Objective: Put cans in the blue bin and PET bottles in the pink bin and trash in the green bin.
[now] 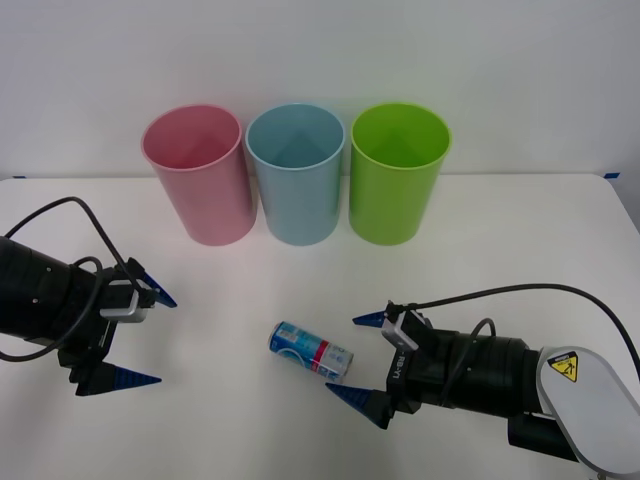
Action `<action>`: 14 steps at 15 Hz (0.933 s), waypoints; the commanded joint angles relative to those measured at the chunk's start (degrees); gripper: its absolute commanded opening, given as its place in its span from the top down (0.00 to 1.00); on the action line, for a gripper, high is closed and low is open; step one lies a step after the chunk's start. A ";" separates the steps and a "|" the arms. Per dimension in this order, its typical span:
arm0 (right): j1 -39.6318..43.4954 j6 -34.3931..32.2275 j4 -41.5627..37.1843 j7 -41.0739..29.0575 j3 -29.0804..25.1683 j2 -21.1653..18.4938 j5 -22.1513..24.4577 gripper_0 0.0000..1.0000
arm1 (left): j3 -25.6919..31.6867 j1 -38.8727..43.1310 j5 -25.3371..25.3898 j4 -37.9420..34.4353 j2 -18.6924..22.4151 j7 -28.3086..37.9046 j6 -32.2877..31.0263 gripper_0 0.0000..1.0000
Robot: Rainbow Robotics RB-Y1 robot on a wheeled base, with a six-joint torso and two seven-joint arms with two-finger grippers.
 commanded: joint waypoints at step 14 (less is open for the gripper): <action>0.00 0.00 0.00 0.00 0.00 0.00 0.00 0.00 | 2.84 11.09 21.41 -0.49 4.75 5.96 8.29 0.00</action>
